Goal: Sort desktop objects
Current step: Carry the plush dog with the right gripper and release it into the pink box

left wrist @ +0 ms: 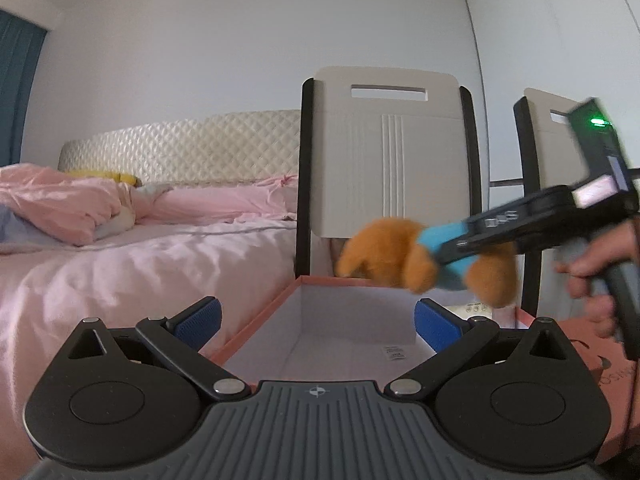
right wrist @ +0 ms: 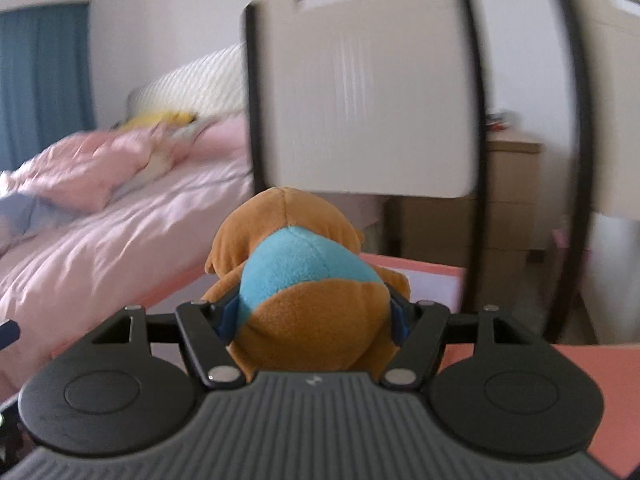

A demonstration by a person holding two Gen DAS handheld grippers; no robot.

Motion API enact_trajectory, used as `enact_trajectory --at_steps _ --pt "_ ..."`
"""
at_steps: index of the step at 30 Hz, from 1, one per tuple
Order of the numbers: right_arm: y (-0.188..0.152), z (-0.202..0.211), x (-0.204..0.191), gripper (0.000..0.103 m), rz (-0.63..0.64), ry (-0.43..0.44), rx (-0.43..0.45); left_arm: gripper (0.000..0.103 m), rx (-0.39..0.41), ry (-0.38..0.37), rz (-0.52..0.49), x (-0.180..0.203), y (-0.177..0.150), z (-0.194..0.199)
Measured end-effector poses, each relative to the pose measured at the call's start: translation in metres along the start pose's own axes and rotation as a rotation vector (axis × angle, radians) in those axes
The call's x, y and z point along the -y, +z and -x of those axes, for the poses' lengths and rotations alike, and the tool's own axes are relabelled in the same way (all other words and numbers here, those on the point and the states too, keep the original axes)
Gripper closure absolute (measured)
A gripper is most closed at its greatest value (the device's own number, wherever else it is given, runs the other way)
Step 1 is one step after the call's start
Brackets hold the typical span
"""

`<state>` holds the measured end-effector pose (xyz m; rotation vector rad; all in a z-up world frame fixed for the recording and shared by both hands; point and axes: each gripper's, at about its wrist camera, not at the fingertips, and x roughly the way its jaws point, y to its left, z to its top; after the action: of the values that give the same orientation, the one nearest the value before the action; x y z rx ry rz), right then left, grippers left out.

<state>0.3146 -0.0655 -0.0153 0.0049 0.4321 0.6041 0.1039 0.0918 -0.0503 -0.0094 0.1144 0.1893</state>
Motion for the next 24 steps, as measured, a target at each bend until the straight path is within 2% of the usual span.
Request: enact_trajectory --at_steps 5,12,14,16,17,19,24 --pt "0.013 -0.045 -0.029 0.033 0.089 0.047 -0.159 0.000 -0.009 -0.017 0.046 -0.008 0.001 -0.001" --pt "0.003 -0.096 -0.055 0.033 0.159 0.073 -0.302 0.000 -0.016 -0.009 0.096 -0.019 0.001 0.002" --pt "-0.003 -0.106 -0.056 0.031 0.147 0.086 -0.359 0.000 -0.016 -0.012 0.098 -0.019 0.001 0.002" --pt "-0.009 -0.112 -0.054 0.022 0.123 0.096 -0.402 0.000 -0.016 -0.015 0.093 -0.017 0.001 0.003" --pt "-0.008 -0.110 -0.053 0.020 0.117 0.098 -0.397 0.000 -0.016 -0.017 0.092 -0.016 0.001 0.003" --pt "-0.005 -0.102 -0.051 0.009 0.113 0.091 -0.363 0.000 -0.014 -0.021 0.089 -0.015 0.001 0.004" --pt "0.009 -0.061 -0.034 0.007 0.085 0.054 -0.252 0.000 -0.010 -0.043 0.081 -0.012 0.001 0.004"
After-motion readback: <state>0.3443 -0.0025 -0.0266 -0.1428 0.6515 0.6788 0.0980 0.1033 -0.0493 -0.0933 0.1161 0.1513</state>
